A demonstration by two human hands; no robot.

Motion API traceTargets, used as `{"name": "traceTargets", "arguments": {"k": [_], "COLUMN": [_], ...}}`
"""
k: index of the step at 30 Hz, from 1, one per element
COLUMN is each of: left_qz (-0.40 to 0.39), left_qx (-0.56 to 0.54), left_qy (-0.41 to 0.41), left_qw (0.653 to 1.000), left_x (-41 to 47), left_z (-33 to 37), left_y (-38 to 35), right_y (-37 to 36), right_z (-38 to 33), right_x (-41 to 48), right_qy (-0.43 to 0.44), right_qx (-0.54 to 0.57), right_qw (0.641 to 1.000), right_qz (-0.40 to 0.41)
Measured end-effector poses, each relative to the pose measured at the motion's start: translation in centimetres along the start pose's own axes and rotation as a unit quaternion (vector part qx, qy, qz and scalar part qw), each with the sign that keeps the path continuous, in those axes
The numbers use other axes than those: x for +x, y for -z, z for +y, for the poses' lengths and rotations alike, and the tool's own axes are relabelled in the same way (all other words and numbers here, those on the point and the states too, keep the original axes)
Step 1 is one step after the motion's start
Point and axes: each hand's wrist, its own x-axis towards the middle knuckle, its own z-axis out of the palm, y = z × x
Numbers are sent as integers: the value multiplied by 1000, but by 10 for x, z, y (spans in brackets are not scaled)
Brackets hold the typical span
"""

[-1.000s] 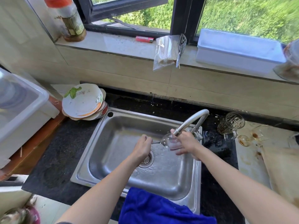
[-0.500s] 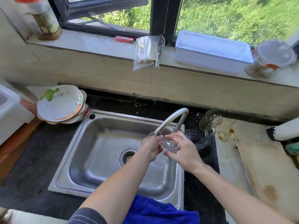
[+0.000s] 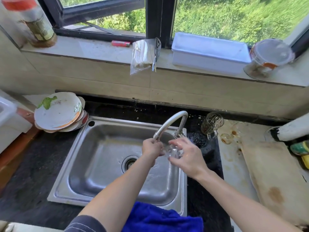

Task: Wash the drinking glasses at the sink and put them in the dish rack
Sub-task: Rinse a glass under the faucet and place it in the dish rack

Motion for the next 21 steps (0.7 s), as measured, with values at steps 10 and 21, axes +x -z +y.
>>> {"name": "traceTargets", "arguments": {"k": [10,21], "left_qz": [-49,-220], "left_qx": [-41,-252], "left_qy": [3,82], "left_qw": [998,939], "left_x": [-3,-21], "left_z": [3,24], "left_y": [7,28], "right_y": [2,-18], "right_z": [-2,28], "right_x": [4,19], "right_qy": [-66,-455], "right_qx": [97,573], "right_qw": [993,678], "right_qz": [16,-71]}}
